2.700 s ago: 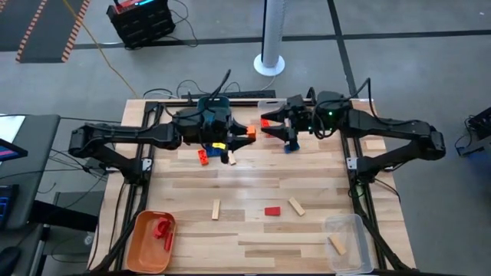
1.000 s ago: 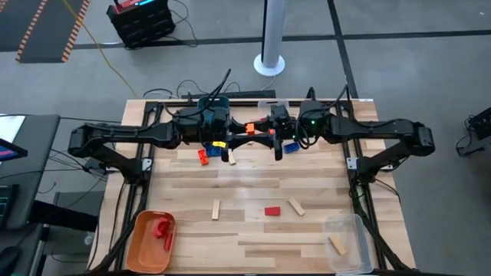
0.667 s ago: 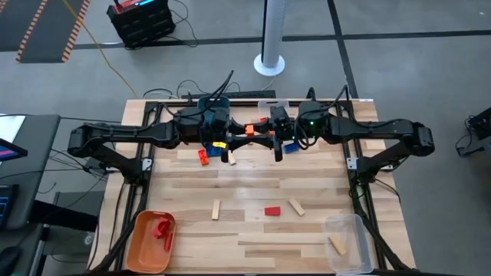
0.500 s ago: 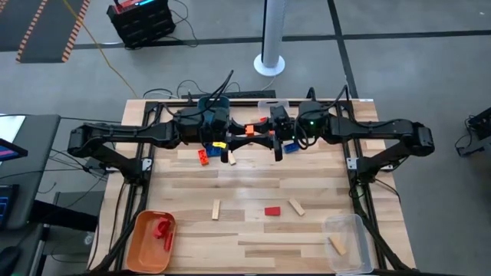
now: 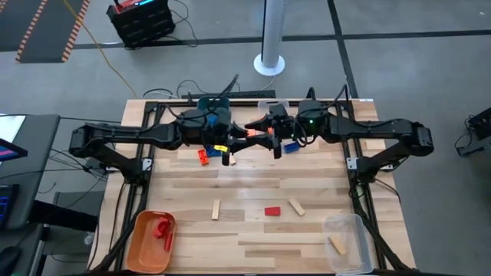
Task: Sort blocks
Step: Put the orange game piece into the top transparent bin
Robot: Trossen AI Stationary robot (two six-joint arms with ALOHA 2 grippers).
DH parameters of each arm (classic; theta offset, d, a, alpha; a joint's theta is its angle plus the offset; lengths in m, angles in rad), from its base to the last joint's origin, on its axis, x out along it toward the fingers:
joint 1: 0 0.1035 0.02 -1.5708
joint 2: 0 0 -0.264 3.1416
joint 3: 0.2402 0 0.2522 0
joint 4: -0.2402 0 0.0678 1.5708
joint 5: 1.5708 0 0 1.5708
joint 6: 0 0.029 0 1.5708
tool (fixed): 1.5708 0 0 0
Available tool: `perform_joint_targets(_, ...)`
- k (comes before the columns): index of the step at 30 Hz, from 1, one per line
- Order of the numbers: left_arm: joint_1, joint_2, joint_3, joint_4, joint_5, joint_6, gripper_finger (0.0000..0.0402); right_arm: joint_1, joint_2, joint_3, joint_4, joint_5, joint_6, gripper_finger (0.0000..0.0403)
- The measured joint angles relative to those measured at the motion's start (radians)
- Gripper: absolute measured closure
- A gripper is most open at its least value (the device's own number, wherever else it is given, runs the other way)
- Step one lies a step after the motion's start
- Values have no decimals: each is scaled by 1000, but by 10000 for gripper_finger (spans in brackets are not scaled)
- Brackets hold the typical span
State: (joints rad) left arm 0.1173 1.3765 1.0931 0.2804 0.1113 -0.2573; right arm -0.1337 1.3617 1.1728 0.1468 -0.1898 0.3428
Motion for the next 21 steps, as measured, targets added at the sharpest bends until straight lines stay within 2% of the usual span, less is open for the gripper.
perform_joint_targets(21,0,0,0,8,-1,10,269,-6,2,1,-46,-3,-27,169)
